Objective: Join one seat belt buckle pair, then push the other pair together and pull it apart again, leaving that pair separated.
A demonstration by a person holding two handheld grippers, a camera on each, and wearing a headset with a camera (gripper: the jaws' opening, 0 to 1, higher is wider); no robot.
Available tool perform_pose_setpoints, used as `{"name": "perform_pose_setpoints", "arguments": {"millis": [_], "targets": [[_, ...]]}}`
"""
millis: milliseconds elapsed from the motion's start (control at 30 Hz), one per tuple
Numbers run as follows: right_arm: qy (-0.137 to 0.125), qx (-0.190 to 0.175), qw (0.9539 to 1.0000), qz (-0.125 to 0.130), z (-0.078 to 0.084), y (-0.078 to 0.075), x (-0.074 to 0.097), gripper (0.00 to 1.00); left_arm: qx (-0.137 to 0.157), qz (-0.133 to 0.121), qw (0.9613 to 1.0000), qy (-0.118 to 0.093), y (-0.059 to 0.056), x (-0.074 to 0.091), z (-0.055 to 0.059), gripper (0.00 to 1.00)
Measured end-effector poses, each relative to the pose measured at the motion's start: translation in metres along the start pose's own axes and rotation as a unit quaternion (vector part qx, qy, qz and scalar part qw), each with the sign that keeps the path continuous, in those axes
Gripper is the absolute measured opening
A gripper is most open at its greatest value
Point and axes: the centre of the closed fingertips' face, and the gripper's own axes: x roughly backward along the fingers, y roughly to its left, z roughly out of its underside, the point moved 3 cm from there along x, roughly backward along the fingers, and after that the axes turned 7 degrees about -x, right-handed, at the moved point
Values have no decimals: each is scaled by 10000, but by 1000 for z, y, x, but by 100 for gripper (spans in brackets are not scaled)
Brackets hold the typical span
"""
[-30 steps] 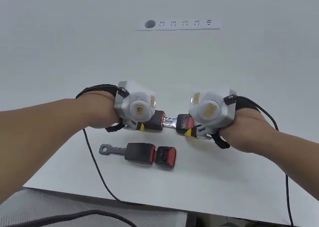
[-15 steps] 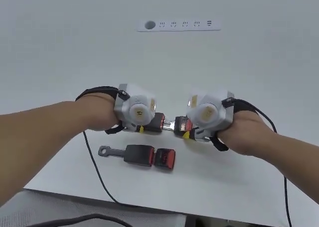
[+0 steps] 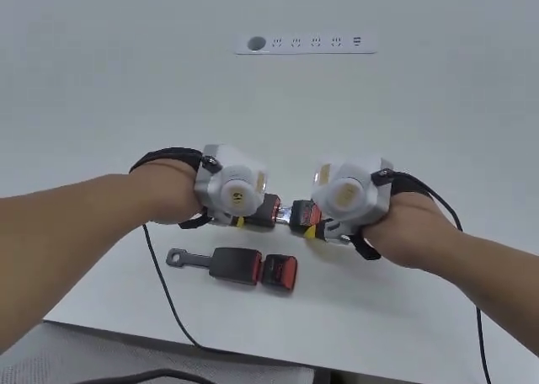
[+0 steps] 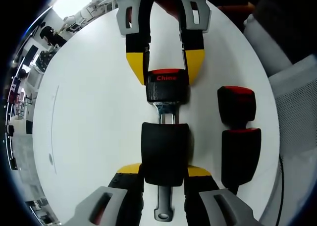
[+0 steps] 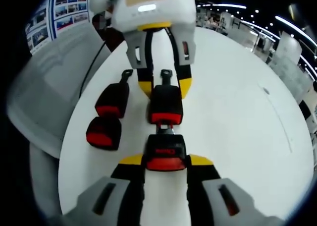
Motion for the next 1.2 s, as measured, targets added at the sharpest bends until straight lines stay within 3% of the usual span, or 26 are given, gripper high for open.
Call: {"name": "perform_pose_setpoints", "arguments": {"millis": [433,567,667,1200], "targets": [[-2,-59,9999,86,-4,-1,-5,29,310,-74,9992,-246,0,0,4,30],[-144,-199,9997,50,-15,0,-12,29,326,-56,9991,-268,-1,0,3,30],[41,-147,9998,145,-19,1,-16,29,318,-39,9992,-241,-1,0,3,30],[73,-172,9996,195,-18,1,-13,31,374,-97,9986,-371,0,3,6,31]]}}
